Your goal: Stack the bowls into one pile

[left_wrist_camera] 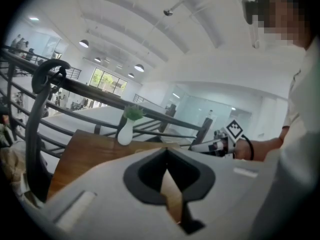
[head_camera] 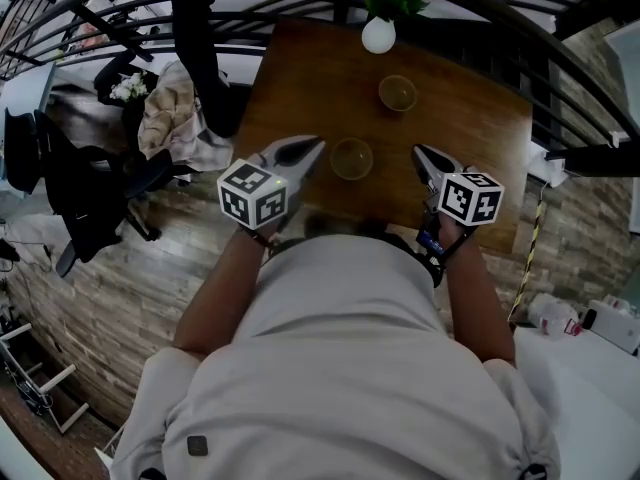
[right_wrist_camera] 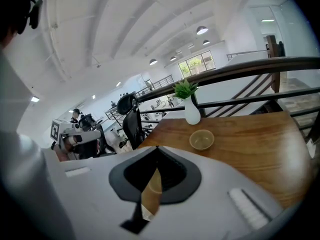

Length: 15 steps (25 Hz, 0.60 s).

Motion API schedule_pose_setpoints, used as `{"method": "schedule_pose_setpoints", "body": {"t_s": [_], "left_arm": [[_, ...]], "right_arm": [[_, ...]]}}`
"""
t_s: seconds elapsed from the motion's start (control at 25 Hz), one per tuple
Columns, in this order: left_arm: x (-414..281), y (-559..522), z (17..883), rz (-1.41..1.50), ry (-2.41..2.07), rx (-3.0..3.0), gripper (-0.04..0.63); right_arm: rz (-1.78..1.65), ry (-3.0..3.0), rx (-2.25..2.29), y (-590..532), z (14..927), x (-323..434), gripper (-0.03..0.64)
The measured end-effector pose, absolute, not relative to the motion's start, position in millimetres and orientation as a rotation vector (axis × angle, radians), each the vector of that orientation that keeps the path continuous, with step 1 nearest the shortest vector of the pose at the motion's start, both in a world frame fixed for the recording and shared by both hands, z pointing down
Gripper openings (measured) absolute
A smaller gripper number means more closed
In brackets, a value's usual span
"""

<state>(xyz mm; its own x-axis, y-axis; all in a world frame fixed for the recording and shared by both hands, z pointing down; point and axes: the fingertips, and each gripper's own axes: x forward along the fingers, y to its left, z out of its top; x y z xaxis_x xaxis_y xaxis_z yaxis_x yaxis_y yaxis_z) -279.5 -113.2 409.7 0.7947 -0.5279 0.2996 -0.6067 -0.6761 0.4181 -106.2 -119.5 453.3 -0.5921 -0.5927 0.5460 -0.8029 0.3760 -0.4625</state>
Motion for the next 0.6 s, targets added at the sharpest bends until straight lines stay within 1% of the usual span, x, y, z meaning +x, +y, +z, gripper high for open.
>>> {"method": "schedule_pose_setpoints", "body": {"t_s": [0.36, 0.6], "left_arm": [[-164.3, -150.2, 407.8, 0.255, -0.802, 2.485, 0.005], [-109.0, -168.8, 416.6, 0.273, -0.834, 2.455, 0.005]], "right_arm": [[1.063, -2.357, 1.246, -152.6, 450.7, 11.3, 0.008], [1.080, -2.370, 1.205, -173.1, 456.6, 70.7, 0.008]]}}
